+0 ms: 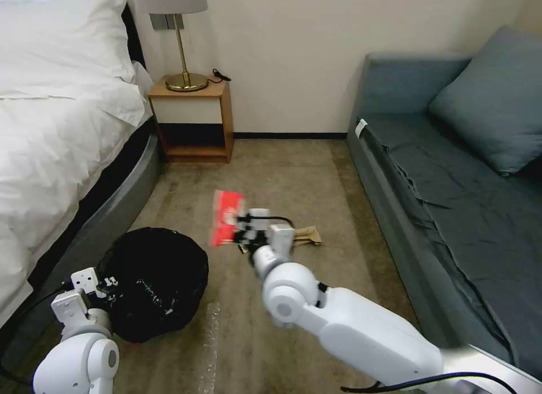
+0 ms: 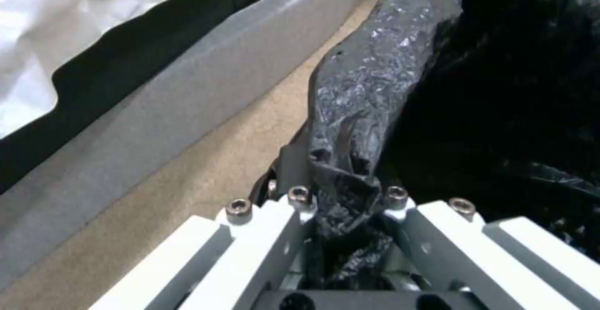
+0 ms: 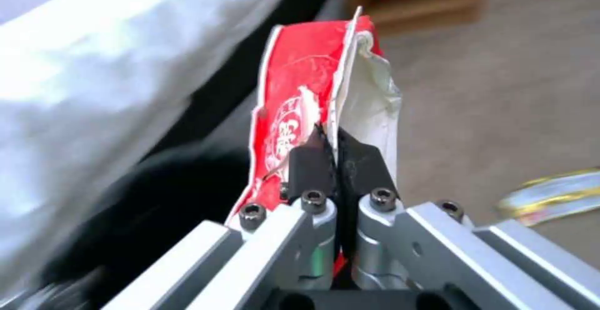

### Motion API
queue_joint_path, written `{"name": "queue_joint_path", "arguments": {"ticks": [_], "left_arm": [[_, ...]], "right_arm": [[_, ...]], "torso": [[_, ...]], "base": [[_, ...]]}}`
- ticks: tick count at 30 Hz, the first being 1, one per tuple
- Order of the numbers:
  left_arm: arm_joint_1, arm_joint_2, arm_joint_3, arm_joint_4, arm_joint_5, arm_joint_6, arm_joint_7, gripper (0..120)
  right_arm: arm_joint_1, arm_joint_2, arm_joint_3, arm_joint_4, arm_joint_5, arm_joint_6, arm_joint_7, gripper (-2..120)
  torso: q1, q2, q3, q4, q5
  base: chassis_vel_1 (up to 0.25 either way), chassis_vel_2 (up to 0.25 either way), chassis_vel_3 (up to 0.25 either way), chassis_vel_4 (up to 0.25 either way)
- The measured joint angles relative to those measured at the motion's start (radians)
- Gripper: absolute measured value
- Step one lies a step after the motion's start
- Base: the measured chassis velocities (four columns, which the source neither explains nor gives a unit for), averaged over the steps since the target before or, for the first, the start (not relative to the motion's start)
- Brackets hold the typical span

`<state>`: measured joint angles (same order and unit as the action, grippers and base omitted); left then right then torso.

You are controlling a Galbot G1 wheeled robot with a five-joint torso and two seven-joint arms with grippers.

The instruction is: Pick up the trash bin, then pick up the garbage on the floor and place it into the trash bin.

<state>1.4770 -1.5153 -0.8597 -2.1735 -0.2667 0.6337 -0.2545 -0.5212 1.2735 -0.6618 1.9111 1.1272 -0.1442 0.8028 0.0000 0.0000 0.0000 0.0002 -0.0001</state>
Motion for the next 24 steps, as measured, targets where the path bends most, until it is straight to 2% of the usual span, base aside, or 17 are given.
{"name": "queue_joint_path", "arguments": {"ticks": [6, 13, 15, 16, 20, 21, 24], "left_arm": [[0.000, -0.006, 0.005, -0.005, 0.006, 0.001, -0.001, 4], [0.000, -0.011, 0.008, -0.005, 0.013, 0.001, -0.001, 4], [-0.001, -0.013, 0.011, -0.004, 0.016, 0.001, -0.001, 4], [-0.001, -0.013, 0.011, -0.004, 0.016, 0.001, -0.001, 4], [-0.003, -0.018, 0.020, -0.001, 0.025, 0.001, -0.001, 4], [-0.003, -0.018, 0.020, -0.001, 0.025, 0.001, -0.001, 4], [-0.005, -0.019, 0.024, 0.000, 0.027, 0.001, -0.001, 4]], "right_arm": [[0.015, 0.072, -0.164, -0.087, -0.026, 0.015, -0.006, 0], [0.015, 0.100, -0.237, -0.160, -0.071, 0.008, -0.006, 1], [0.014, 0.101, -0.240, -0.165, -0.078, 0.006, -0.006, 10], [0.014, 0.101, -0.240, -0.165, -0.078, 0.006, -0.006, 10], [0.010, 0.098, -0.223, -0.158, -0.089, 0.006, -0.014, 27], [0.010, 0.098, -0.223, -0.158, -0.089, 0.006, -0.014, 27], [0.006, 0.095, -0.206, -0.148, -0.098, 0.006, -0.016, 39]], "torso": [[0.000, 0.000, 0.000, -0.0001, 0.0000], [0.000, 0.000, 0.000, -0.0001, -0.0001], [0.000, 0.000, 0.000, -0.0002, 0.0000], [0.000, 0.000, 0.000, -0.0002, 0.0000], [0.000, 0.000, 0.000, -0.0002, 0.0001], [0.000, 0.000, 0.000, -0.0002, 0.0001], [0.000, 0.000, 0.000, -0.0002, 0.0001]], "base": [[0.000, 0.000, 0.000, 0.000], [0.000, 0.000, 0.000, 0.000], [0.000, 0.000, 0.000, 0.000], [0.000, 0.000, 0.000, 0.000], [0.000, 0.000, 0.000, 0.000], [0.000, 0.000, 0.000, 0.000], [0.000, 0.000, 0.000, 0.000]]}}
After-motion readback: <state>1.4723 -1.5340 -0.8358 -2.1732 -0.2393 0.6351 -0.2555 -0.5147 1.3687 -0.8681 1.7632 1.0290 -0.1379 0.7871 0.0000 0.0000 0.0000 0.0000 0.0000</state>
